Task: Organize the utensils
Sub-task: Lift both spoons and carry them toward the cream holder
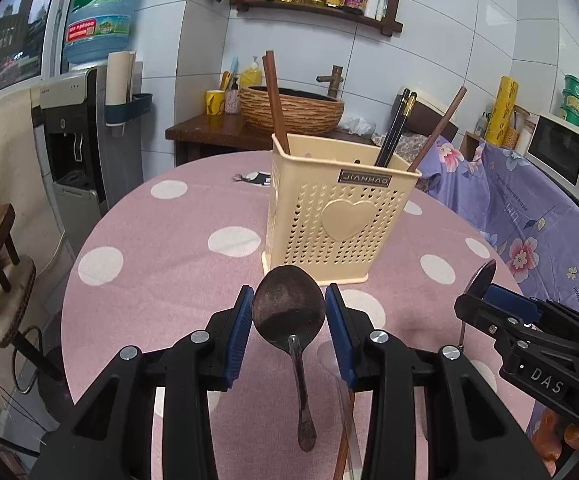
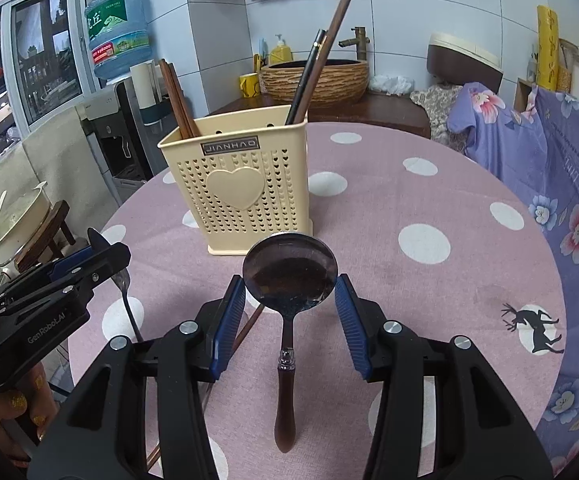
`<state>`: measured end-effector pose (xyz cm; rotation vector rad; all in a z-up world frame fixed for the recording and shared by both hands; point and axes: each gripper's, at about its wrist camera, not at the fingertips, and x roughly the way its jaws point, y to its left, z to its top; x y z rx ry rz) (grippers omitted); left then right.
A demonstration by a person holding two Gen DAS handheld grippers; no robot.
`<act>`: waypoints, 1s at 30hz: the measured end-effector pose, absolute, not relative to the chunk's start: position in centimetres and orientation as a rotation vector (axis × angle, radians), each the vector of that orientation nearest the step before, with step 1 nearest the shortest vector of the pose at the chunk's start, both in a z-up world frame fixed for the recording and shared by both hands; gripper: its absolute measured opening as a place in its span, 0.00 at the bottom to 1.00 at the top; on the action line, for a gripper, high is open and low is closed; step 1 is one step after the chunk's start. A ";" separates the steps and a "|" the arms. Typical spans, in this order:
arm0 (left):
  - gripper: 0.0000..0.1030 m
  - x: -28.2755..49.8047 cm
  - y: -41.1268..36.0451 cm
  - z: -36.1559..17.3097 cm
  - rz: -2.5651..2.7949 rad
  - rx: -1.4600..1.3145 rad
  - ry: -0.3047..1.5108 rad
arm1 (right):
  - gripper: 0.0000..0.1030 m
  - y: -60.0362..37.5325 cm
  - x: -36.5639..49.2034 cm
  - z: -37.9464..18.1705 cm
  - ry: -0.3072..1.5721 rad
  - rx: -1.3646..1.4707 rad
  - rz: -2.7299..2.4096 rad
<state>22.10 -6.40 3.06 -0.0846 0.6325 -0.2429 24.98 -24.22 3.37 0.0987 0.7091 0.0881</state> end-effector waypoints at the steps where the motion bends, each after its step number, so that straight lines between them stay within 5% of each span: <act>1: 0.36 22.0 -6.4 3.2 -0.244 -0.082 0.626 | 0.46 -24.2 24.9 3.5 0.706 0.098 0.091; 20: 0.36 22.5 -6.2 4.4 -0.282 -0.076 0.592 | 0.46 -24.2 24.8 5.1 0.654 0.121 0.141; 30: 0.36 24.4 -5.4 11.9 -0.332 -0.104 0.462 | 0.46 -23.3 27.3 12.5 0.505 0.094 0.174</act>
